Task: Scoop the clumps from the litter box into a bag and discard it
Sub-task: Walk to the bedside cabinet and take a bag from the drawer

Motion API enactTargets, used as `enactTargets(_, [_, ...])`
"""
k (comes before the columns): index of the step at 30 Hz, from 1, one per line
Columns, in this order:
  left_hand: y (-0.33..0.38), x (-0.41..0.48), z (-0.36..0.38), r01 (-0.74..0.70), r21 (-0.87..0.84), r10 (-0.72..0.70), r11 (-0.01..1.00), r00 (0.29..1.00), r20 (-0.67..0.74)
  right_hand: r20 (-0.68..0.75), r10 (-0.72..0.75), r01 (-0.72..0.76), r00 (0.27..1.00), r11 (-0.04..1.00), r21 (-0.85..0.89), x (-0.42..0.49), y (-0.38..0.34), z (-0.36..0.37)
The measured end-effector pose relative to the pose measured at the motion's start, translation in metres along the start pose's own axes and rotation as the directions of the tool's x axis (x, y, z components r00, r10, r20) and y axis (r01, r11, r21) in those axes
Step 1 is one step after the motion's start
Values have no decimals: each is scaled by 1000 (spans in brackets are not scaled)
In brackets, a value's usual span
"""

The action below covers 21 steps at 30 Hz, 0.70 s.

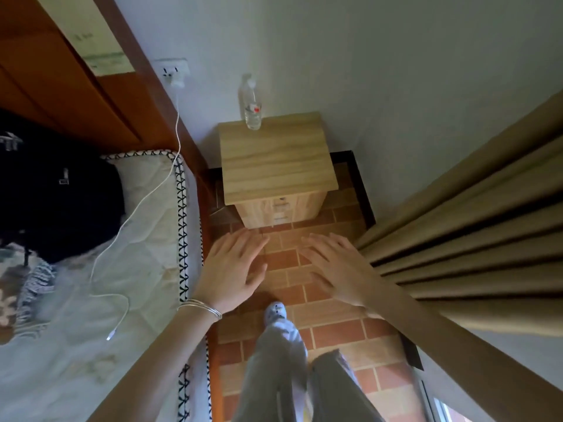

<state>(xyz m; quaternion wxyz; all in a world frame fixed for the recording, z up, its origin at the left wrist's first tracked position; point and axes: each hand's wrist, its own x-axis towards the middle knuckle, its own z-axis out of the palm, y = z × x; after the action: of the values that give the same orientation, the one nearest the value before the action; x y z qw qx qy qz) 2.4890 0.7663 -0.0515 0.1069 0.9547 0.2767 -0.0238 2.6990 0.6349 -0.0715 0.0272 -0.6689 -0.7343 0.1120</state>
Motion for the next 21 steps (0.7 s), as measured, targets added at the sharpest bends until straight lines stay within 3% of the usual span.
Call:
enactTargets(10, [-102,116,130,25,36,-27,999,998,62,36,-21,21,999,1000,-12,135,75,145])
enactTargets(21, [-156,201,311,-1,96,-2,995,999,32,183,152,-141,971,987,-73,238,157,339])
